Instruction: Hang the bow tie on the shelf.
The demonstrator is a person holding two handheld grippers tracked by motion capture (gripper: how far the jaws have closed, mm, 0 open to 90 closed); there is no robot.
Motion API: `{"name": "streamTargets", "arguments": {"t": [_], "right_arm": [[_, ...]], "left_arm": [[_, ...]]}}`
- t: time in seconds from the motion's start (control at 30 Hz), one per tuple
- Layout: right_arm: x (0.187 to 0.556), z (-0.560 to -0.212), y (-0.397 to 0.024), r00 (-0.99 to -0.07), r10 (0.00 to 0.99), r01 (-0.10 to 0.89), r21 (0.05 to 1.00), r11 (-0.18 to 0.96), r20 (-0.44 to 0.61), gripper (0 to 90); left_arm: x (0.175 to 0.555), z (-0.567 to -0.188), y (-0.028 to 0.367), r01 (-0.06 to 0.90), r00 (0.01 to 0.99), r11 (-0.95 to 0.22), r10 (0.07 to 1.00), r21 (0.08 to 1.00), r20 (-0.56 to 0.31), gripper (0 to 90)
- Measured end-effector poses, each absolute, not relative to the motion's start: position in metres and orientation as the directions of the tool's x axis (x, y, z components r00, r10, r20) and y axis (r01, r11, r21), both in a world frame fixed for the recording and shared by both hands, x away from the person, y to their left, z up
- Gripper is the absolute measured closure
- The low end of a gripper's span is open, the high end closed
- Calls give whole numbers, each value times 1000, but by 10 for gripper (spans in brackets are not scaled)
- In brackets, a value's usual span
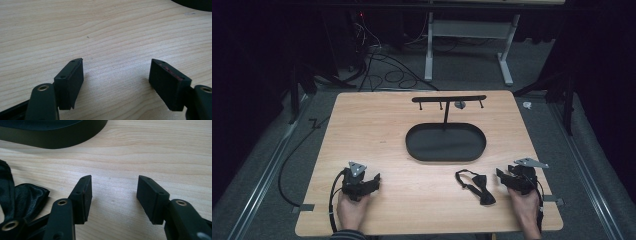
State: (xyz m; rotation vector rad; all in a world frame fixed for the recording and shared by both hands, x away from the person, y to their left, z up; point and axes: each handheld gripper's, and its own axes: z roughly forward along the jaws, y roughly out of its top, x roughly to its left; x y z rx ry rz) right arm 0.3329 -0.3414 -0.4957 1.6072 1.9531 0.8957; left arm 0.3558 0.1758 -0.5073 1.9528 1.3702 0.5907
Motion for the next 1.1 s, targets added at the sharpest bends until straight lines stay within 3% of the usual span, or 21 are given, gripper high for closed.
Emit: {"name": "streamTargets", "arguments": {"t": [1.1], "right_arm": [[317,-474,-316,-355,932,615,770,172,75,547]], "left_arm": [[356,-507,176,634,346,-223,938,741,-14,281]]}}
